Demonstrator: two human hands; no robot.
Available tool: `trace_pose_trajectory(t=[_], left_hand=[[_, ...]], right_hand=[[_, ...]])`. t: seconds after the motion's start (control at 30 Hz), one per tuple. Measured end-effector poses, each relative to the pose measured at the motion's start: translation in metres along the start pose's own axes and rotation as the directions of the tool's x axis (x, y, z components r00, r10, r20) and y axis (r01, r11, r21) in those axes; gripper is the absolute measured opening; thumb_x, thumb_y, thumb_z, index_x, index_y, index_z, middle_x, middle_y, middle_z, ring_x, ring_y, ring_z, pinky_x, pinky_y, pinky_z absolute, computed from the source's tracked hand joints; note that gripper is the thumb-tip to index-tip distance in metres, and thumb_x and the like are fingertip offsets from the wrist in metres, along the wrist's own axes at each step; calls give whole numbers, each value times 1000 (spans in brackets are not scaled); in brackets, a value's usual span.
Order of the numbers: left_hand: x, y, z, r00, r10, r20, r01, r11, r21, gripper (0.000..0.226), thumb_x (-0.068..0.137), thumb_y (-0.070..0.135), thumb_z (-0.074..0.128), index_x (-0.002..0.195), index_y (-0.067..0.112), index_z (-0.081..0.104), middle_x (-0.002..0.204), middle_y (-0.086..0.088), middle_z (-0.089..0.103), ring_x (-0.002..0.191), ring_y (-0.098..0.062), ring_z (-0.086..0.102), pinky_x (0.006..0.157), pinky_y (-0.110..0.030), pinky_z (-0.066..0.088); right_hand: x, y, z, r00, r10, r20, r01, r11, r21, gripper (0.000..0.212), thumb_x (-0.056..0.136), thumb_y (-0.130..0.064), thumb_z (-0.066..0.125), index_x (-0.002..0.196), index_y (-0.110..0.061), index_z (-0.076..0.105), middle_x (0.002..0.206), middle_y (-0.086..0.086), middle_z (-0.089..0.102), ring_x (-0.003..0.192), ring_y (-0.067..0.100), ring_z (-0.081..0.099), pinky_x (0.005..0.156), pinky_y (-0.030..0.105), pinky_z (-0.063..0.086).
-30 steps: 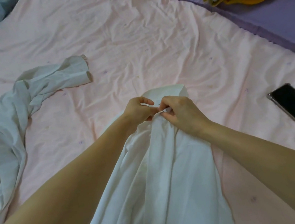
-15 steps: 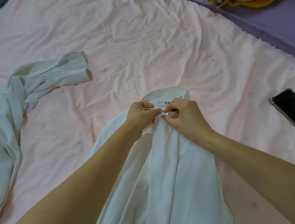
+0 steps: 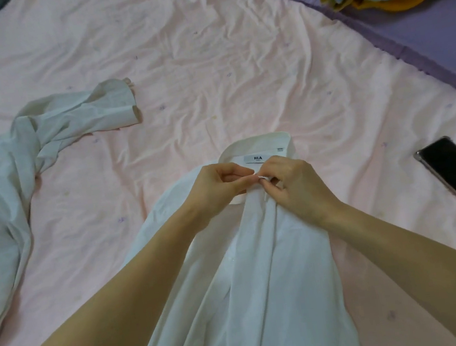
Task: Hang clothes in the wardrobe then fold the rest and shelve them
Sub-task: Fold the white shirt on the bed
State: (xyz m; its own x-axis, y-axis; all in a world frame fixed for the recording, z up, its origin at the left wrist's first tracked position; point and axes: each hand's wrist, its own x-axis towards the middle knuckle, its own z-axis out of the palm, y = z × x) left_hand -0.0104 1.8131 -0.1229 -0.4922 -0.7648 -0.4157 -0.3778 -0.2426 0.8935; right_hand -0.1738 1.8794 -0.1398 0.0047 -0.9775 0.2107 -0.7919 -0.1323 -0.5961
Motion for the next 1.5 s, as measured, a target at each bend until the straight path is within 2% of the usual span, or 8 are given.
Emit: trace_pose_trajectory(t=[0.13,0.3,0.43,0.6,1.0,1.2,1.37,1.5], left_hand=[[1,4,2,991,126,-43,-115,974,197,15,81,26,77,92,17,77,86,1,75,86,-14,70,83,-34,56],[-1,-3,10,956,287,-59,-239,880,410,10,86,17,67,88,18,77,78,7,72,72,-2,66,75,-29,56],[-1,0,16,938,326,-117,-255,879,403,13,85,14,65,88,19,77,83,8,74,78,-6,69,78,-35,57],[4,4,18,946,265,-184,-185,913,364,14,83,12,66,85,22,76,81,8,73,76,-4,67,75,-28,56],[6,9,7,990,87,-110,-78,993,87,11,82,2,68,89,6,76,84,-3,75,79,-9,71,73,-18,54],[7,4,6,978,130,-166,-109,986,128,11,85,3,67,88,9,76,78,4,74,70,-1,67,66,-13,51],[7,5,6,985,119,-122,-95,978,188,13,85,5,67,87,13,77,78,-2,74,67,-4,66,64,-16,50],[7,3,-3,998,55,-2,-55,998,32,17,93,11,61,102,8,74,91,-3,75,87,-9,69,86,-19,53]], right_hand=[[0,1,0,999,41,-13,-40,997,62,7,85,-8,64,81,-8,70,78,2,66,70,17,61,64,25,45],[13,1,-8,929,317,190,-353,912,206,8,80,-22,74,77,-15,74,78,1,71,76,10,64,71,25,46],[22,-1,-21,864,418,282,-498,797,343,10,76,-13,77,71,-14,69,76,6,72,70,12,67,64,18,48],[25,1,-17,916,324,236,-370,911,184,7,82,-10,69,86,-14,72,80,-4,64,75,1,58,64,5,40],[29,10,-20,837,358,413,-525,737,426,6,81,-6,70,83,-11,71,82,13,67,75,18,65,77,33,56],[26,7,-11,978,132,160,-166,962,218,5,81,-6,69,86,-7,70,85,-3,61,76,9,57,68,12,41],[20,10,-5,992,62,105,-81,980,183,9,80,-12,73,85,-6,69,87,-2,62,77,15,60,69,23,46],[18,12,-6,999,5,47,-10,995,99,5,79,-11,73,82,-10,69,85,-4,61,71,14,61,67,26,47]])
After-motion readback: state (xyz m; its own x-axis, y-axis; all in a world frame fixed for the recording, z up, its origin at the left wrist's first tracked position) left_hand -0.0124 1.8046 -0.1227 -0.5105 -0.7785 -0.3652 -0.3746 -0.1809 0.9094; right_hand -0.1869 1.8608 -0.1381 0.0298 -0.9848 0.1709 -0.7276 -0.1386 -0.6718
